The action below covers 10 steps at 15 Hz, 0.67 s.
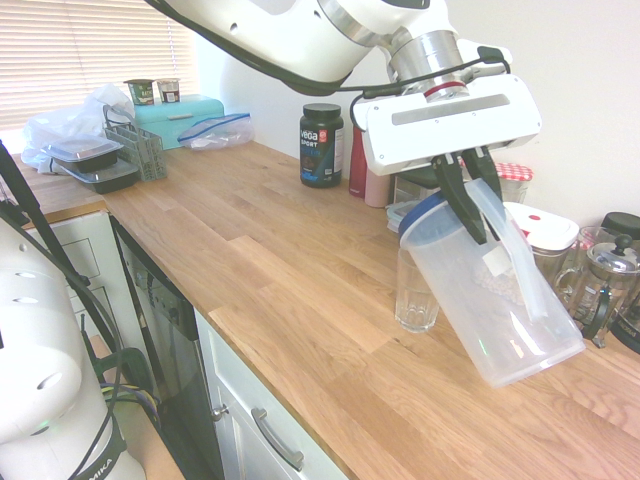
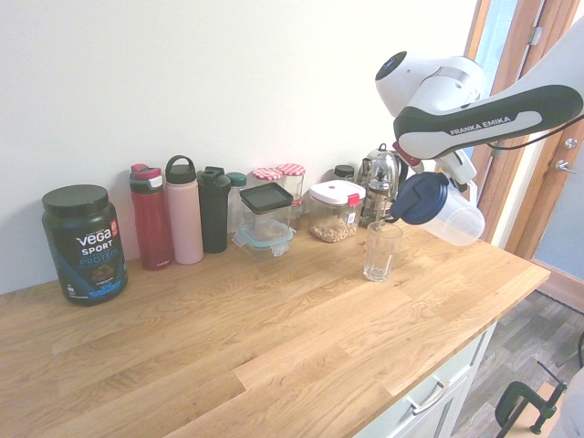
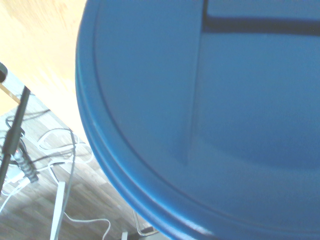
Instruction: Pour me some water
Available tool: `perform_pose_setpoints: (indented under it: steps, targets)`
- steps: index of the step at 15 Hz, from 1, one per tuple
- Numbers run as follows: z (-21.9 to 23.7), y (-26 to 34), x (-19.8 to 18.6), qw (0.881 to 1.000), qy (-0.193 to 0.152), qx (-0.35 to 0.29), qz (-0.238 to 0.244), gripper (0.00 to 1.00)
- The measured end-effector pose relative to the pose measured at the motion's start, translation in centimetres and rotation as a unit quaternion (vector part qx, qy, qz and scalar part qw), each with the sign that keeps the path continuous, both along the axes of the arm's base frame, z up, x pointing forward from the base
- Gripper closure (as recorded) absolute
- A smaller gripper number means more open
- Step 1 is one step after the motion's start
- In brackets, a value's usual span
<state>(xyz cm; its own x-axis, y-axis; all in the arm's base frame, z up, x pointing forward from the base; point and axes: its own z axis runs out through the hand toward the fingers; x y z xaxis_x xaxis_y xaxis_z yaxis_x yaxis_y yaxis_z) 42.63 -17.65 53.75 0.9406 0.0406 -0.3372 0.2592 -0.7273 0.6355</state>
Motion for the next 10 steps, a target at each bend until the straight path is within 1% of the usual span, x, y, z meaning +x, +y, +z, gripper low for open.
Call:
perform_pose_setpoints:
  steps: [2,3,5,8,10]
  targets:
    - [0.4,-0.3,-0.4,1.0,-0.009,0.011,-0.007,1.0]
    - [0.8,-0.6,-0.9,0.999,-0.023,0.03,-0.017,1.0]
    - [2.4,-1.3,-2.0,0.995,-0.061,0.075,-0.04,1.0]
    - [4.7,-3.5,-3.3,0.98,-0.123,0.139,-0.079,1.0]
    - [5.0,-6.5,-3.7,0.964,-0.169,0.175,-0.11,1.0]
